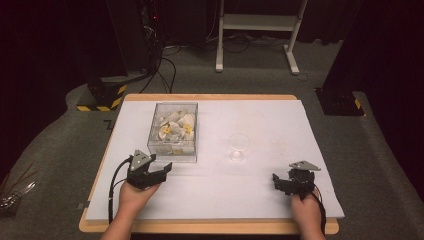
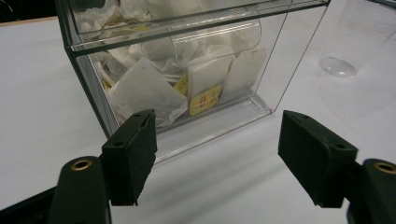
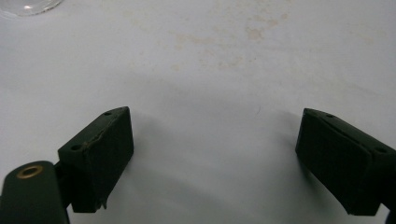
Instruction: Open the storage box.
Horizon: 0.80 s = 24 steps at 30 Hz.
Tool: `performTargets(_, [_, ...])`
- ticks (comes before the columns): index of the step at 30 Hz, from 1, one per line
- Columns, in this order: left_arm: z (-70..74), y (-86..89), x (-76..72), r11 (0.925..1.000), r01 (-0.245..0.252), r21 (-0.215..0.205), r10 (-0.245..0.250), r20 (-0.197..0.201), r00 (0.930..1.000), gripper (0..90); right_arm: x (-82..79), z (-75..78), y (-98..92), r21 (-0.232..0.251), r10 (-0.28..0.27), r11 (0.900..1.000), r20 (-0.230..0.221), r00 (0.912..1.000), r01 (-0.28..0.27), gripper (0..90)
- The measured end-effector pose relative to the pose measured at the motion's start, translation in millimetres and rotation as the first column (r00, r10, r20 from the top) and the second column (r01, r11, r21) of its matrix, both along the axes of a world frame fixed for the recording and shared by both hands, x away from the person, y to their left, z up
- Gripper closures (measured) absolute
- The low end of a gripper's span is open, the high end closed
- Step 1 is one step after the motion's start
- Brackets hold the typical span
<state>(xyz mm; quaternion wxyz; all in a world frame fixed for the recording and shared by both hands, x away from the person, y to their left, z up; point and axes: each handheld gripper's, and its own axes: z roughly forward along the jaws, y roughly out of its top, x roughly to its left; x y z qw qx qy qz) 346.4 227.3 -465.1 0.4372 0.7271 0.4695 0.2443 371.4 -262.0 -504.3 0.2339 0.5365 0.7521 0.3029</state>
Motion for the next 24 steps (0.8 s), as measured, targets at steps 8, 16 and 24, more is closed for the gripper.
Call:
performTargets(8, [1.0,-4.0,7.7,0.9999,-0.012,-0.007,0.012,0.006,0.9999,27.8,0.0,0.0,0.0,0.0,0.0,1.0,0.0,1.0,0.0,11.2])
performTargets(16, [4.4,-10.7,14.3,1.0,-0.001,0.0,0.001,0.025,0.9997,28.1,0.0,0.0,-0.1,0.001,0.0,1.0,0.0,1.0,0.0,11.2])
performTargets(24, [7.2,-12.7,20.2,0.9996,-0.027,-0.011,0.027,0.038,0.9989,32.4,0.0,0.1,-0.1,0.002,-0.001,1.0,-0.002,1.0,0.001,11.2])
